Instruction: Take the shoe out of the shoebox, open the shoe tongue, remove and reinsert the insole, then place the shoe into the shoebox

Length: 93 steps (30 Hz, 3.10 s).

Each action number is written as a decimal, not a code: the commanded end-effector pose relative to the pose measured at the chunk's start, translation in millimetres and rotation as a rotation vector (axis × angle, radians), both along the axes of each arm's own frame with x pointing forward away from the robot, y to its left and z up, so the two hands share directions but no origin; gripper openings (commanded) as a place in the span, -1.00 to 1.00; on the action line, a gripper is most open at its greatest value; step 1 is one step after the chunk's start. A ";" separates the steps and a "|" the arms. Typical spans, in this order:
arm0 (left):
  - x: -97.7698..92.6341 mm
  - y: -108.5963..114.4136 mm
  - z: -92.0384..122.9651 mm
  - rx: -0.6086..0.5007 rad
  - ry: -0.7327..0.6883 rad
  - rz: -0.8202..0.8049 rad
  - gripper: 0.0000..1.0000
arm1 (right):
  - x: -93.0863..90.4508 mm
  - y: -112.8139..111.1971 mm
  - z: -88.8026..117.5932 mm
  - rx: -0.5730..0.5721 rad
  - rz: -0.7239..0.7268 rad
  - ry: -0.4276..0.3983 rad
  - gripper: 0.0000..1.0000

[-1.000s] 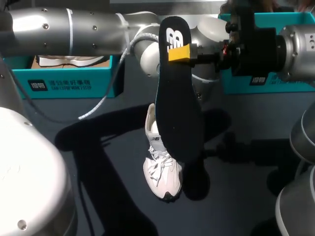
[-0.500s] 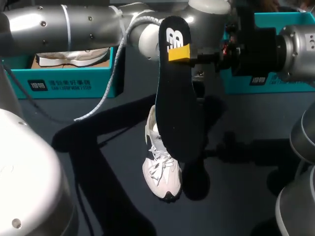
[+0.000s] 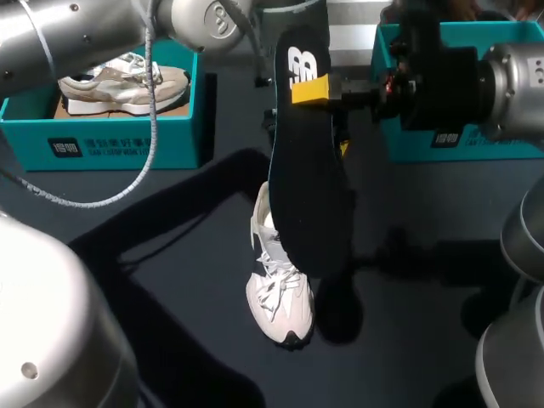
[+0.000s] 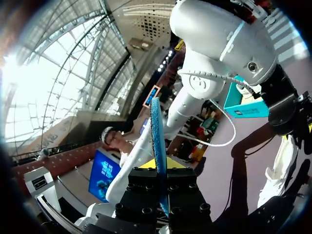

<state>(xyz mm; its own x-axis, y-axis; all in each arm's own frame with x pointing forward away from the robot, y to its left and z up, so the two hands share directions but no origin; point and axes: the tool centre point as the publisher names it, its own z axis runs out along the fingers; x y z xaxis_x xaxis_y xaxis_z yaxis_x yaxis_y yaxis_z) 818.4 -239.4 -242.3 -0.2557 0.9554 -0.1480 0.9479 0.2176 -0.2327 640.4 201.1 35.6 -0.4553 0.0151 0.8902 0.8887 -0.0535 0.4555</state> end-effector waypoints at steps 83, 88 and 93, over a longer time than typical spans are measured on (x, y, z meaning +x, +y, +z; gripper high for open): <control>-55.3 31.6 124.3 -1.502 -0.422 -0.043 0.75 | 216.4 -36.0 -156.1 0.158 -0.091 0.852 -1.00; -53.4 29.0 120.0 -1.463 -0.439 -0.047 0.29 | 213.4 -29.9 -159.6 0.154 -0.083 0.864 -1.00; -51.1 25.3 115.4 -1.446 -0.455 -0.049 0.06 | 209.7 -22.3 -165.4 0.129 -0.062 0.891 -1.00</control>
